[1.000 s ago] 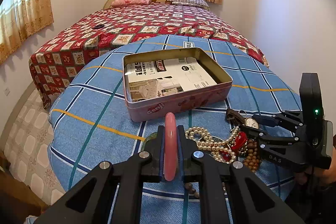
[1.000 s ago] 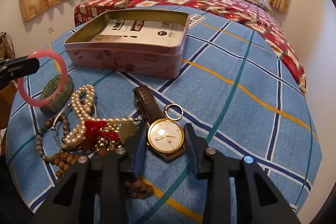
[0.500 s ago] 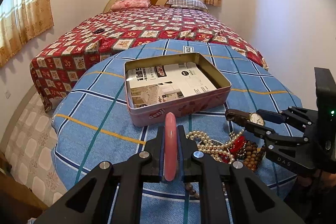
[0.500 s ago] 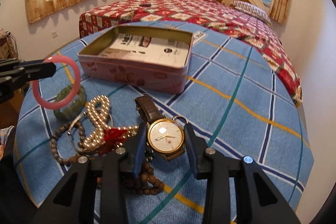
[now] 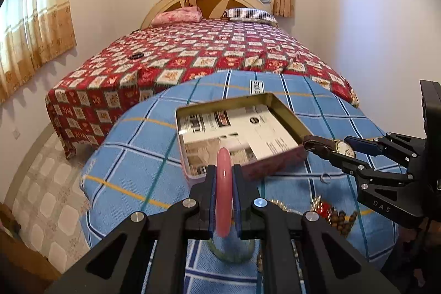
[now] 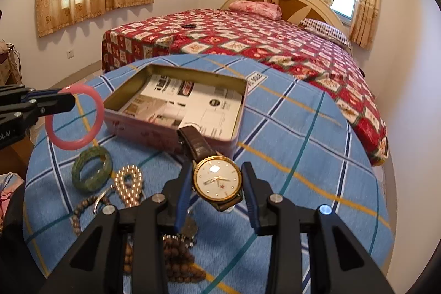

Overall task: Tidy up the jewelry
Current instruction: 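Carry the pink bangle and gold watch over the open pink tin with both tools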

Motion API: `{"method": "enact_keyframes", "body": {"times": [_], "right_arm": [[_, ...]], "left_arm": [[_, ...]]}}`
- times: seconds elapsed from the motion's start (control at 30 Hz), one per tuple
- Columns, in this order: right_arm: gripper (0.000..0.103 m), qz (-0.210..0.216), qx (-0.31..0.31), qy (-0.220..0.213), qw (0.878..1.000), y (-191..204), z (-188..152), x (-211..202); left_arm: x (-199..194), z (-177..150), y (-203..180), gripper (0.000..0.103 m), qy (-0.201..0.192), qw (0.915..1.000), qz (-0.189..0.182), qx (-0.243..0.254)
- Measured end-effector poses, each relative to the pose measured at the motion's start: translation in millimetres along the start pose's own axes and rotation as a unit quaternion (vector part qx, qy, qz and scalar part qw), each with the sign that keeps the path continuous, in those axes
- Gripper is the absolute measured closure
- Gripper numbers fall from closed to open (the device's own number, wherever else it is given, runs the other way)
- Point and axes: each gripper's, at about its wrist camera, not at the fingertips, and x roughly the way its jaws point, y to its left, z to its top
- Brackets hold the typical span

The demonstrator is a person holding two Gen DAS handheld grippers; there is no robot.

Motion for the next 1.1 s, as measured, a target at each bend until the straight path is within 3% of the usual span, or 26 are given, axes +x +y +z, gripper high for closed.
{"method": "enact_keyframes", "body": {"times": [0.53, 1.1], "right_arm": [[0.065, -0.006, -0.009, -0.021, 1.0, -4.9, 38.1, 18.4], [0.065, -0.021, -0.014, -0.019, 1.0, -4.2, 62.1, 58.8]], "left_arm": [[25.8, 41.0, 6.8, 0.093, -0.019, 0.9995, 0.02, 0.017], [78.0, 64.5, 11.7, 0.093, -0.001, 0.9988, 0.036, 0.033]]}}
